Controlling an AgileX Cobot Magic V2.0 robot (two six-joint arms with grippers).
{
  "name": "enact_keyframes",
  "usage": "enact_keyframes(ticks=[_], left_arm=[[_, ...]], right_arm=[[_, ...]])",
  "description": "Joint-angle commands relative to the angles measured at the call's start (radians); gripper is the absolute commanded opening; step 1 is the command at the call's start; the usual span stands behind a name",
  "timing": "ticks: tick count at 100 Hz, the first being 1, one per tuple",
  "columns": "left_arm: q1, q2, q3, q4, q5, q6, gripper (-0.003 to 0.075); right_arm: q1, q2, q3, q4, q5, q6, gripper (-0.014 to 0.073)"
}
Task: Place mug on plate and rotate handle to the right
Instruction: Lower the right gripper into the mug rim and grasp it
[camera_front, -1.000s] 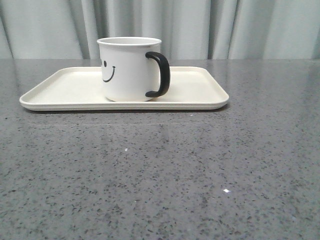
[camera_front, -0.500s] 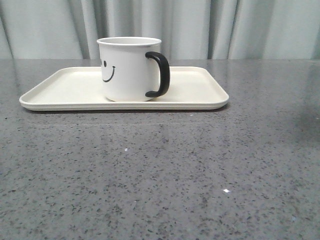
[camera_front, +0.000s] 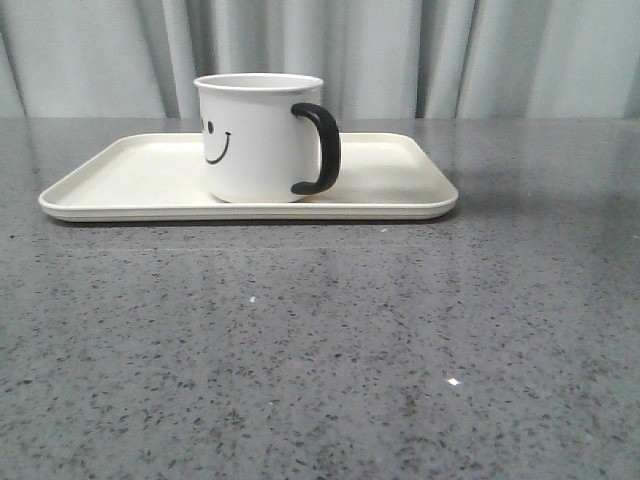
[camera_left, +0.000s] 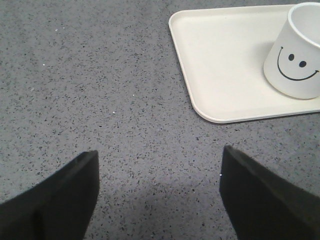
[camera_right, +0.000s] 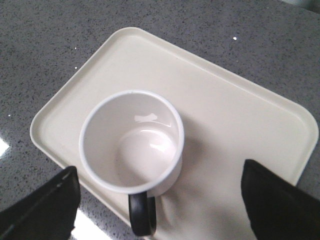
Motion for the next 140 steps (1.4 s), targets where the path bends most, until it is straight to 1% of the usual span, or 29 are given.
enact_keyframes(ticks=[1,14,33,64,72,82,89,103,115,125,140], left_arm=[[0.004,-0.002,-0.027,-0.006,-0.075,-0.009,0.0489],[0.004,-0.002,-0.027,-0.006,-0.075,-0.009,0.0489],[0.004,-0.002,-0.027,-0.006,-0.075,-0.009,0.0489],[0.004,-0.002,-0.027,-0.006,-0.075,-0.009,0.0489],[0.004,-0.002,-0.027,-0.006,-0.075,-0.009,0.0489],[0.004,-0.002,-0.027,-0.006,-0.075,-0.009,0.0489],[0.004,-0.002,-0.027,-0.006,-0.075,-0.009,0.0489],[0.004,-0.002,-0.027,-0.006,-0.075,-0.009,0.0489],[0.004,-0.002,-0.027,-0.006,-0.075,-0.009,0.0489],[0.004,-0.002,-0.027,-0.006,-0.075,-0.009,0.0489],[0.004,-0.002,-0.027,-0.006,-0.075,-0.009,0.0489]], right_arm=[[0.002,0.023,-0.093,0.001,-0.03,-0.006,0.0646],[0.002,0.111,-0.168,-0.002,-0.003,-0.006,0.0646],[0.002,0.205,-0.231,-0.007,0.04,0.015,0.0646],[0.002,0.275,-0.242,-0.02,0.043,0.027,0.0646],[0.002,0.282,-0.242,-0.02,0.04,0.027,0.0627],[0.002,0.285,-0.242,-0.02,0.031,0.027,0.0549],[0.002,0.285,-0.242,-0.02,0.03,0.027,0.0465],[0.002,0.285,-0.242,-0.02,0.027,0.027,0.0265],[0.002,0.285,-0.242,-0.02,0.014,0.027,0.0071],[0.002,0.285,-0.242,-0.02,0.003,0.027,-0.0064],[0.002,0.284,-0.26,-0.02,0.021,0.026,-0.0064]])
